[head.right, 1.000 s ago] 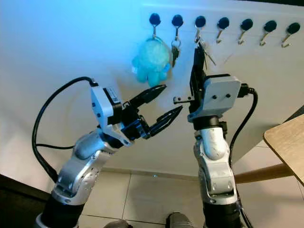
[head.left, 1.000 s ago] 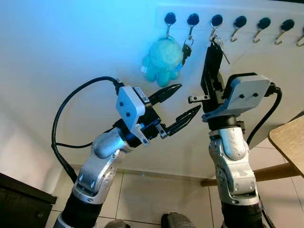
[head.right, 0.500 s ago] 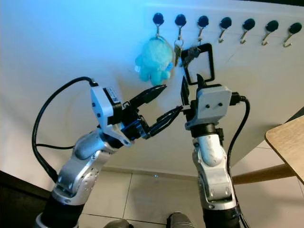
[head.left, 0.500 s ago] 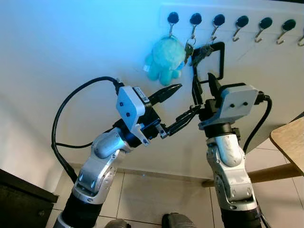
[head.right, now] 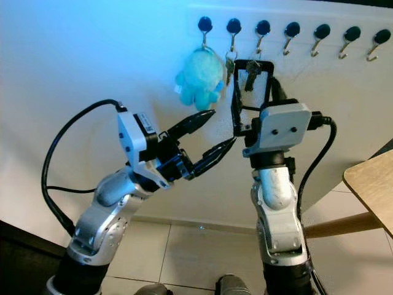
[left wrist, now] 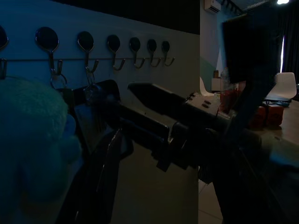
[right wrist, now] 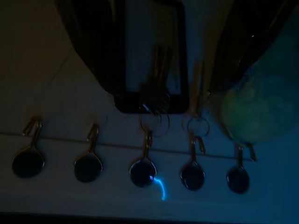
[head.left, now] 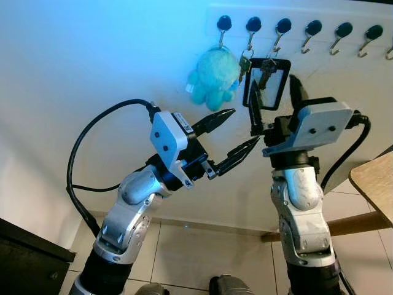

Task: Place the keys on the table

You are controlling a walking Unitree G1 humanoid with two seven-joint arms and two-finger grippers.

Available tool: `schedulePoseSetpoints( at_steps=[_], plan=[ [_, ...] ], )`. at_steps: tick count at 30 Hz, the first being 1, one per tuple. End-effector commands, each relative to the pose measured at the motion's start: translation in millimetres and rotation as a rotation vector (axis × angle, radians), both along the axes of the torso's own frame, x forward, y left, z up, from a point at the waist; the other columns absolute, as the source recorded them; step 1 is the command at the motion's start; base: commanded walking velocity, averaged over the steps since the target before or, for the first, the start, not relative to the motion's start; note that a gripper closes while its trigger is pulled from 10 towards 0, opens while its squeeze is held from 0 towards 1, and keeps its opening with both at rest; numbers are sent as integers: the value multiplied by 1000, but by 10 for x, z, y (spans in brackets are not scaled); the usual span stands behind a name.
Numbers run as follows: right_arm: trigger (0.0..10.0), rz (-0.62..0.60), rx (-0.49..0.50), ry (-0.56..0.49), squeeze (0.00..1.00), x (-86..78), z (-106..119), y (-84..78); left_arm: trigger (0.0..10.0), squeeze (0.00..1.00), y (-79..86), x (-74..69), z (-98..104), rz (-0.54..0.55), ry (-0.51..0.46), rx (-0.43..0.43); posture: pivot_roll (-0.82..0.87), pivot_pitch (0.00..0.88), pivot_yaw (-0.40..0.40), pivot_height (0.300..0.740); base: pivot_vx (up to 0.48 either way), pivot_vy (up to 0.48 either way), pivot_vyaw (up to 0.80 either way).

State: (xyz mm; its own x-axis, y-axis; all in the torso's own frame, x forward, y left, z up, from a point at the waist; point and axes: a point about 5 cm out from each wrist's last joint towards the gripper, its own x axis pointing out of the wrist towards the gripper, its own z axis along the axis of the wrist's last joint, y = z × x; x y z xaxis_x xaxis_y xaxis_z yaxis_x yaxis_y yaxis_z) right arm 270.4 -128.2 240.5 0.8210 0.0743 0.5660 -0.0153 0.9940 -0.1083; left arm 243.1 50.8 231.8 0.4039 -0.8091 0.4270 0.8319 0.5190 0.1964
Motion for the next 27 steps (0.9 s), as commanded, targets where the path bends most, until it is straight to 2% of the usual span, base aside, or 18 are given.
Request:
schedulePoseSetpoints(
  at_steps=[1, 7, 8, 9, 10, 14, 15, 16, 17, 21, 27],
  plan=[
    [10000, -38, 0, 27, 0, 31, -44, -65, 10000, 0, -15, -34, -17, -6, -5, 21, 30, 121, -2, 740, 0, 0, 0],
    [10000, -79, 14, 29, 0, 77, -40, -166, 10000, 0, -12, -31, -21, -1, -2, 22, 35, 126, -4, 740, 0, 0, 0],
    [10000, -84, 20, 27, 278, 87, -32, -194, 10000, 0, -14, -32, -21, -1, -2, 22, 36, 126, -5, 740, 0, 0, 0],
    [10000, -84, 20, 27, 278, 87, -32, -194, 10000, 0, -14, -32, -21, -1, -2, 22, 36, 126, -5, 740, 0, 0, 0],
    [10000, -88, 22, 16, 1000, 94, -11, -219, 10000, 0, -15, -33, -21, -1, -1, 21, 35, 127, -5, 740, 0, 0, 0],
    [10000, -92, 10, -25, 1000, 103, 82, -246, 10000, 0, -18, -32, -22, 0, 0, 20, 35, 127, -6, 740, 0, 0, 0],
    [10000, -94, 11, -41, 894, 97, 110, -249, 10000, 0, -18, -30, -22, 1, 0, 20, 35, 125, -7, 740, 0, 0, 0],
    [10000, -99, 10, -55, 596, 91, 134, -253, 10000, 0, -18, -28, -22, 2, 0, 19, 34, 124, -7, 740, 0, 0, 0],
    [10000, -106, 11, -67, 0, 85, 152, -261, 10000, 0, -17, -26, -21, 3, -1, 19, 34, 124, -6, 740, 0, 0, 0],
    [10000, -123, 11, -68, 0, 96, 154, -284, 10000, 0, -14, -20, -22, 8, -1, 18, 33, 124, -6, 740, 0, 0, 0],
    [10000, -51, 32, 27, 0, 215, 27, -290, 10000, 0, -18, -9, -16, 11, -2, 16, 36, 122, -4, 740, 0, 0, 0]
  ],
)
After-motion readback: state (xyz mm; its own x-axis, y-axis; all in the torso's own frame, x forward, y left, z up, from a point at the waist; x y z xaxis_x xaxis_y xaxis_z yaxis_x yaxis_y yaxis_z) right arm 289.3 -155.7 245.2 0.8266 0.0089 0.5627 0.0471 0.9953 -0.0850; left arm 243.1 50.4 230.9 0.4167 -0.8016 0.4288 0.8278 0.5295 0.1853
